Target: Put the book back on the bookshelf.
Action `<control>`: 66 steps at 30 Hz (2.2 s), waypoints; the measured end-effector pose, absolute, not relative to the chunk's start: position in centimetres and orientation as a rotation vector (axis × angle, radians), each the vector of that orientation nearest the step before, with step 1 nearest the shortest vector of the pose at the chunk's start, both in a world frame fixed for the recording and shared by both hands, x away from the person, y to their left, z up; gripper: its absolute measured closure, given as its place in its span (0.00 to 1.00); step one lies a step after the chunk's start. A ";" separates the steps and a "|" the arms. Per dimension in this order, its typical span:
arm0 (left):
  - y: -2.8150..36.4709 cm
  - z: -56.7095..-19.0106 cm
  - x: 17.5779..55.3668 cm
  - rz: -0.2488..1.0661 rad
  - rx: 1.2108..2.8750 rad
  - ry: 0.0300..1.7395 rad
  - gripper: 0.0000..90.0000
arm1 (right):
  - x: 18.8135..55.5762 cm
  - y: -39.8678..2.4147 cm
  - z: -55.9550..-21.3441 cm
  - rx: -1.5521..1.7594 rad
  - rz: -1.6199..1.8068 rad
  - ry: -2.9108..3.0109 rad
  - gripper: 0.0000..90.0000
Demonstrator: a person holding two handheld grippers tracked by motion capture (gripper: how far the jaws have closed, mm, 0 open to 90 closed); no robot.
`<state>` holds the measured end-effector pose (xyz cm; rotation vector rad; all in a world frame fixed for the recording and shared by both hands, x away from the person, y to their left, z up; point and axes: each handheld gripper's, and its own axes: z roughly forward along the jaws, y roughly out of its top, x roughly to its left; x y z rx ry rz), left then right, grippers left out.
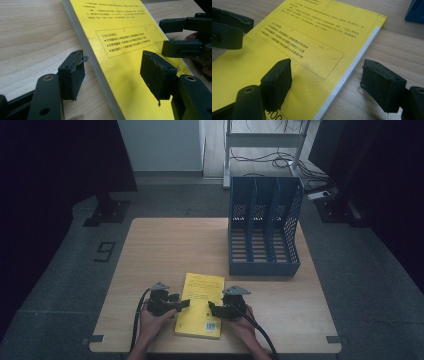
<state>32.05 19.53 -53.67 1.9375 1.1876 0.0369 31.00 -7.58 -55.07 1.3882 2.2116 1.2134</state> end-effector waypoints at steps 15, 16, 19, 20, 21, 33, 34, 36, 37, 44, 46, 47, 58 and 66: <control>18.4 -54.1 32.0 0.042 1.972 1.179 0.39 | 30.9 -7.6 -55.2 1.392 1.226 2.197 0.26; 18.4 -54.1 32.0 0.040 1.972 1.180 0.39 | 30.9 -7.6 -55.2 1.389 1.225 2.197 0.26; 18.5 -54.1 32.0 0.034 1.967 1.183 0.39 | 30.9 -7.6 -55.2 1.387 1.226 2.196 0.26; 18.5 -54.1 32.1 0.034 1.965 1.183 0.39 | 30.9 -7.6 -55.2 1.385 1.226 2.196 0.26; 18.5 -54.1 32.1 0.033 1.962 1.184 0.39 | 30.9 -7.6 -55.2 1.385 1.226 2.195 0.26; 18.2 -53.8 31.8 0.046 1.932 1.208 0.38 | 30.8 -7.6 -55.2 1.380 1.226 2.187 0.26; 18.3 -53.8 31.8 0.046 1.931 1.206 0.38 | 30.7 -7.5 -55.2 1.377 1.224 2.185 0.27; 18.3 -53.7 31.7 0.047 1.925 1.207 0.38 | 30.7 -7.5 -55.2 1.375 1.224 2.184 0.27; 18.3 -53.6 31.7 0.047 1.921 1.207 0.38 | 30.7 -7.5 -55.2 1.371 1.224 2.183 0.27; 18.4 -53.5 31.7 0.041 1.905 1.211 0.38 | 30.7 -7.4 -55.2 1.364 1.224 2.181 0.27; 18.4 -53.5 31.7 0.034 1.895 1.214 0.39 | 30.6 -7.4 -55.3 1.362 1.226 2.180 0.27; 18.5 -53.4 31.7 0.028 1.886 1.214 0.39 | 30.6 -7.4 -55.3 1.360 1.226 2.179 0.28; 18.8 -52.7 31.4 0.013 1.826 1.202 0.42 | 30.6 -7.4 -55.3 1.353 1.227 2.181 0.28; 19.3 -52.7 31.5 -0.036 1.787 1.197 0.45 | 30.6 -7.4 -55.3 1.352 1.226 2.180 0.28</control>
